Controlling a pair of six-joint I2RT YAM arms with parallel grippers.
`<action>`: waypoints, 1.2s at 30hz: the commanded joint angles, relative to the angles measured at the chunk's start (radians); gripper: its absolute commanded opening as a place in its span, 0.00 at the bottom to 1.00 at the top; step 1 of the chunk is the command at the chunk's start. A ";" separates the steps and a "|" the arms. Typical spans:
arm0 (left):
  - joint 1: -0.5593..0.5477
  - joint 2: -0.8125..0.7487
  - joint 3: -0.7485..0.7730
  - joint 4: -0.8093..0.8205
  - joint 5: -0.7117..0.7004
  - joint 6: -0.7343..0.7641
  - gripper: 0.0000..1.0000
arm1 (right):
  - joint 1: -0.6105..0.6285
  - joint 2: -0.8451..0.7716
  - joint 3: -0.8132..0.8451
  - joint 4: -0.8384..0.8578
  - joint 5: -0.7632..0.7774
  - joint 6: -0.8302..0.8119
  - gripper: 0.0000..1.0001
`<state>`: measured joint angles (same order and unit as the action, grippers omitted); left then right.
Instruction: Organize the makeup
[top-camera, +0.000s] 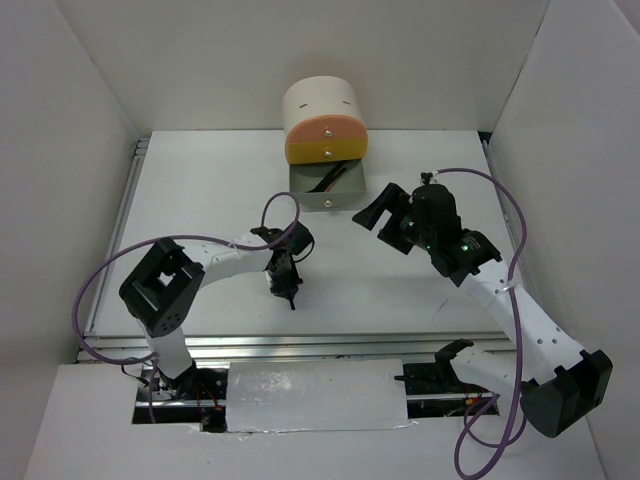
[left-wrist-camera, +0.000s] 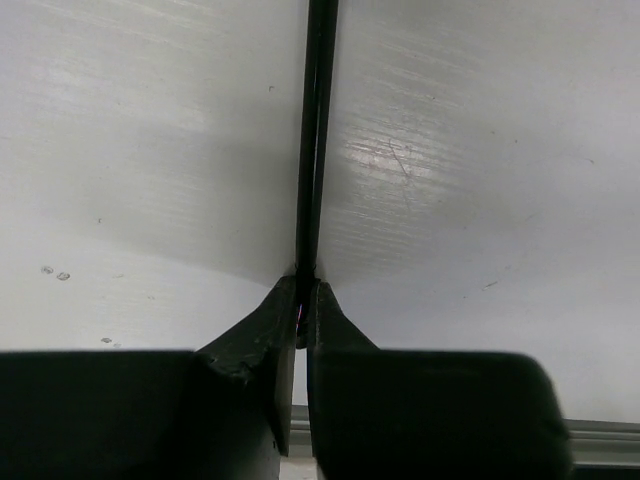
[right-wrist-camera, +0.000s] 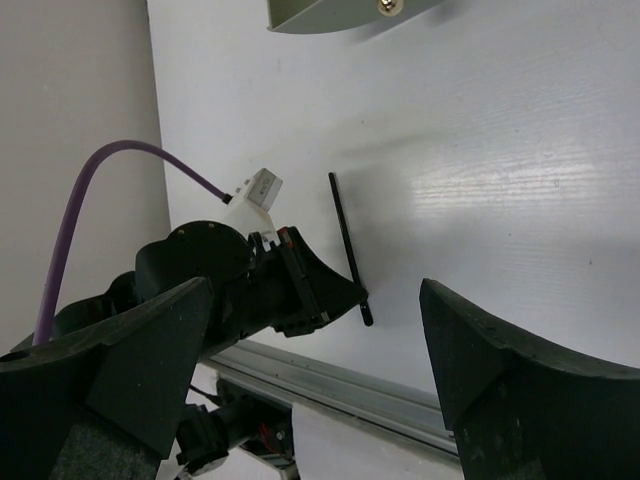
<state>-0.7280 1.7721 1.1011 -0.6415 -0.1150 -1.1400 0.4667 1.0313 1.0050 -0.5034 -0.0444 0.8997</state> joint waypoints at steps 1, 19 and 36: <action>-0.016 0.001 -0.041 0.013 -0.020 -0.004 0.05 | 0.007 -0.020 0.020 -0.009 -0.012 -0.004 0.92; -0.082 -0.277 0.111 -0.093 -0.239 0.106 0.00 | 0.007 0.018 0.073 -0.023 0.009 -0.019 0.92; 0.039 0.087 0.644 0.221 0.311 0.704 0.00 | -0.002 -0.008 0.221 -0.133 0.209 -0.062 0.94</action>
<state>-0.7151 1.8328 1.7092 -0.4995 0.0372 -0.6144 0.4667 1.0546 1.1706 -0.6067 0.1028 0.8650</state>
